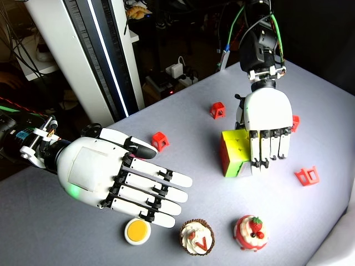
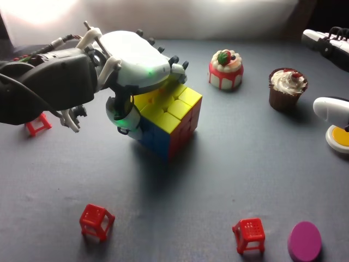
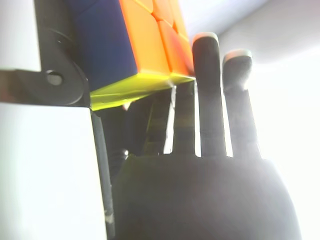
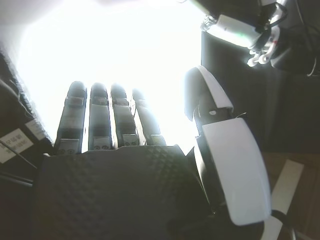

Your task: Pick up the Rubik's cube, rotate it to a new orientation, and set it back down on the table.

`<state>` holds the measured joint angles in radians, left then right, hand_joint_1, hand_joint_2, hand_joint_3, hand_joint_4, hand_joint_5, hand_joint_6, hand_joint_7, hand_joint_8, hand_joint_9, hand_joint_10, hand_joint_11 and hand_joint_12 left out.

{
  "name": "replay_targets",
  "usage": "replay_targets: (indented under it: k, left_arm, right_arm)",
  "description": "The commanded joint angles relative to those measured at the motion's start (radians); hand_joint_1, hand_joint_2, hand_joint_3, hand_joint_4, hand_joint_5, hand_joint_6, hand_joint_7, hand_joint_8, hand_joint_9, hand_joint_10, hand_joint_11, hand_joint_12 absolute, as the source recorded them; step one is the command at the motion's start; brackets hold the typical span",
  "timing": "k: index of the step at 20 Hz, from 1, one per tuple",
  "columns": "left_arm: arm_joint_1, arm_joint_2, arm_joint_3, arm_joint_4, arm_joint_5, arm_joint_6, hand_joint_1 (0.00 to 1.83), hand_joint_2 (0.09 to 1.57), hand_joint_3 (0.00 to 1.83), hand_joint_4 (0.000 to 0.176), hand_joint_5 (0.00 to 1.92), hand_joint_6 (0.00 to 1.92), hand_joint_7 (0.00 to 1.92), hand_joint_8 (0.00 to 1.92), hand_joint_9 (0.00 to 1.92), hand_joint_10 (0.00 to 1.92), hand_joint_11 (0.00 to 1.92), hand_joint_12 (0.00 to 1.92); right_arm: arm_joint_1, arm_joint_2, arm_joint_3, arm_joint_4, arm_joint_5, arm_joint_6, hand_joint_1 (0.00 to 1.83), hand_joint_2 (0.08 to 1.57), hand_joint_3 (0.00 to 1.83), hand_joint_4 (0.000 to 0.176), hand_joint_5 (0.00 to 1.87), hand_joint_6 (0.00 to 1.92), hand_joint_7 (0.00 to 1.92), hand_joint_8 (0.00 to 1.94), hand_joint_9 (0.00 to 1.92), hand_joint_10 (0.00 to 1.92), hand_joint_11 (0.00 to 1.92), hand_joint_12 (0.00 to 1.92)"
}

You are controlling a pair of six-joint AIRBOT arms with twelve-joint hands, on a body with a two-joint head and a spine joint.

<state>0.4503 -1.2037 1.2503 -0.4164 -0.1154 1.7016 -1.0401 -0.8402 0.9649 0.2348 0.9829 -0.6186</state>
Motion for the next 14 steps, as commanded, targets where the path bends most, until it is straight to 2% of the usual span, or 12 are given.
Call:
replay_targets:
  k: [1, 3, 4, 6, 8, 9, 10, 11, 12, 13, 14]
  left_arm:
    - [-0.026, 0.008, -0.004, 0.025, -0.137, -0.003, 1.16, 1.25, 0.01, 0.0, 0.74, 1.29, 0.73, 1.58, 0.71, 1.89, 0.88, 1.92]
    - [-0.031, 0.019, -0.015, 0.092, -0.154, -0.074, 1.17, 1.24, 0.01, 0.0, 0.72, 1.31, 0.76, 1.55, 0.73, 1.89, 0.84, 1.92]
    - [-0.032, 0.027, -0.019, 0.133, -0.17, -0.127, 1.19, 1.23, 0.0, 0.0, 0.76, 1.21, 0.78, 1.55, 0.73, 1.91, 0.82, 1.92]
    - [-0.032, 0.039, -0.025, 0.19, -0.196, -0.206, 1.19, 1.24, 0.01, 0.0, 0.75, 1.24, 0.75, 1.61, 0.77, 1.92, 0.87, 1.92]
    - [-0.034, 0.055, -0.034, 0.275, -0.242, -0.32, 1.2, 1.24, 0.01, 0.0, 0.7, 1.28, 0.8, 1.54, 0.84, 1.86, 0.88, 1.92]
    - [-0.036, 0.062, -0.038, 0.315, -0.262, -0.369, 1.32, 1.22, 0.01, 0.0, 0.71, 1.15, 0.79, 1.43, 0.78, 1.7, 0.76, 1.92]
    - [-0.036, 0.068, -0.041, 0.352, -0.284, -0.424, 1.25, 1.21, 0.01, 0.0, 0.78, 1.08, 0.81, 1.51, 0.76, 1.75, 0.74, 1.92]
    - [-0.036, 0.074, -0.044, 0.376, -0.311, -0.465, 1.22, 1.22, 0.0, 0.0, 0.82, 1.08, 0.77, 1.59, 0.68, 1.87, 0.69, 1.92]
    - [-0.035, 0.079, -0.048, 0.377, -0.331, -0.478, 1.22, 1.22, 0.0, 0.0, 0.82, 1.08, 0.77, 1.59, 0.68, 1.87, 0.69, 1.92]
    - [-0.035, 0.082, -0.052, 0.387, -0.35, -0.496, 1.32, 1.21, 0.02, 0.0, 0.81, 1.05, 0.77, 1.46, 0.7, 1.72, 0.63, 1.92]
    - [-0.036, 0.087, -0.055, 0.397, -0.373, -0.516, 1.24, 1.19, 0.02, 0.0, 0.84, 1.06, 0.81, 1.48, 0.73, 1.75, 0.66, 1.92]
  right_arm:
    - [0.004, 0.001, 0.004, -0.003, 0.133, 0.006, 0.49, 1.39, 0.0, 0.0, 0.0, 0.0, 0.0, 0.0, 0.0, 0.0, 0.0, 0.0]
    - [0.005, 0.001, 0.005, -0.013, 0.144, 0.006, 0.5, 1.39, 0.0, 0.0, 0.0, 0.0, 0.0, 0.0, 0.0, 0.0, 0.0, 0.0]
    - [0.006, 0.001, 0.005, -0.019, 0.151, 0.006, 0.46, 1.39, 0.0, 0.0, 0.0, 0.0, 0.0, 0.0, 0.0, 0.0, 0.01, 0.0]
    - [0.007, 0.001, 0.004, -0.025, 0.162, 0.006, 0.48, 1.4, 0.01, 0.0, 0.0, 0.0, 0.0, 0.0, 0.0, 0.0, 0.0, 0.0]
    - [0.008, 0.0, 0.003, -0.031, 0.169, 0.006, 0.52, 1.41, 0.01, 0.0, 0.0, 0.0, 0.0, 0.0, 0.0, 0.0, 0.0, 0.0]
    - [0.008, -0.003, 0.002, -0.034, 0.174, 0.006, 0.52, 1.42, 0.01, 0.0, 0.0, 0.0, 0.0, 0.0, 0.0, 0.0, 0.0, 0.0]
    - [0.008, -0.006, 0.002, -0.037, 0.181, 0.006, 0.53, 1.43, 0.02, 0.0, 0.0, 0.0, 0.0, 0.0, 0.0, 0.0, 0.0, 0.0]
    - [0.008, -0.01, 0.002, -0.04, 0.187, 0.006, 0.51, 1.41, 0.0, 0.0, 0.0, 0.0, 0.0, 0.0, 0.0, 0.0, 0.01, 0.0]
    - [0.008, -0.013, 0.002, -0.041, 0.192, 0.006, 0.51, 1.41, 0.0, 0.0, 0.0, 0.0, 0.0, 0.0, 0.0, 0.0, 0.01, 0.0]
    - [0.008, -0.017, 0.002, -0.041, 0.197, 0.006, 0.52, 1.41, 0.0, 0.0, 0.0, 0.0, 0.0, 0.0, 0.0, 0.0, 0.01, 0.0]
    - [0.008, -0.024, 0.004, -0.043, 0.206, 0.006, 0.55, 1.42, 0.01, 0.0, 0.0, 0.0, 0.0, 0.0, 0.0, 0.0, 0.0, 0.0]
